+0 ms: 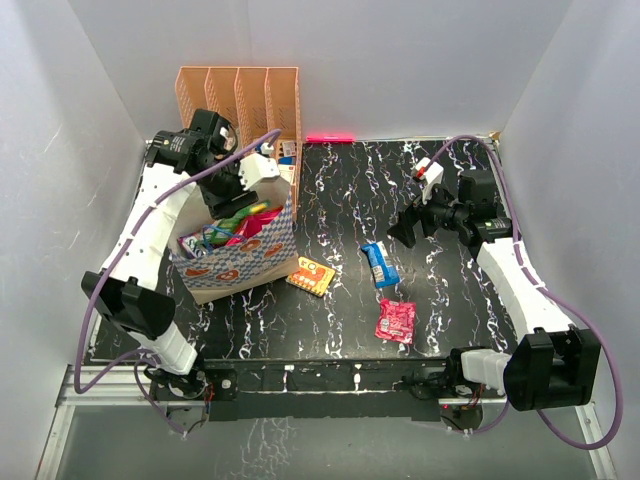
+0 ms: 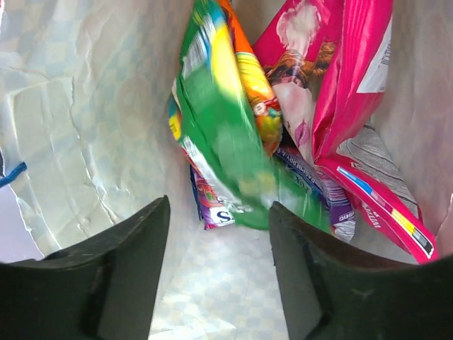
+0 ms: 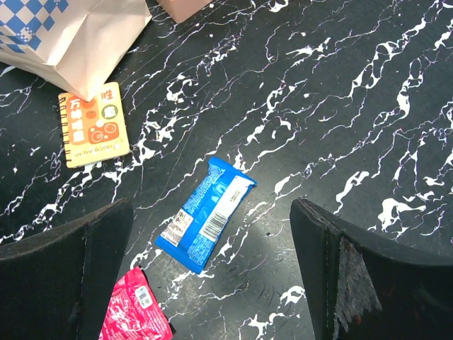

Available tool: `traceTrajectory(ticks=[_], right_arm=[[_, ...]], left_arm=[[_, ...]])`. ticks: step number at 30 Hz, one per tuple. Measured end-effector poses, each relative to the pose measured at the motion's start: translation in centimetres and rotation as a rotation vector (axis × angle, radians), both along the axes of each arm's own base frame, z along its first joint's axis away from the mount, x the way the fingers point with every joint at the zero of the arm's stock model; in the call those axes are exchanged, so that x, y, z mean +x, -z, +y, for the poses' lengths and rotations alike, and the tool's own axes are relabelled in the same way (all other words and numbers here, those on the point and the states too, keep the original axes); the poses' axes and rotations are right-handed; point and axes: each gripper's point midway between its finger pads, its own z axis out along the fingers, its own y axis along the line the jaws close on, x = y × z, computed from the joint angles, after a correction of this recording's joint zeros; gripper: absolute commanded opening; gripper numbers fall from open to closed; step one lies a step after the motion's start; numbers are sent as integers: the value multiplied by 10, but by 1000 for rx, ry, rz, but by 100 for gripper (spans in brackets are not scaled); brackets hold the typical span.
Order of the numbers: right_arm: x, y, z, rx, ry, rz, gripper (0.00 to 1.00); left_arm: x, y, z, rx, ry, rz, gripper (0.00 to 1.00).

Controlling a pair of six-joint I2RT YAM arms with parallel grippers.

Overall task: Place the snacks into the paper bag
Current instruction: Place the snack in the paper bag, then pick up the snack from the center of the board.

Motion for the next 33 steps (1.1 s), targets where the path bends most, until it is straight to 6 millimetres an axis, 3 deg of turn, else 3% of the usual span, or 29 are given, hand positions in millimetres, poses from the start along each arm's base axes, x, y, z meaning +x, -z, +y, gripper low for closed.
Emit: traceTrajectory(ticks=[11,24,33], right_arm=[[0,0,1,2,-3,1,98],[1,6,-2,-42,11,-1,98],[-12,34,16,-135,-21,47,99]], left_arm=[[6,-7,-3,-27,-21,-43,70],[8,-58,-6,-163,-104,-279,81],[22,-87,-9,-308,-235,-457,92]])
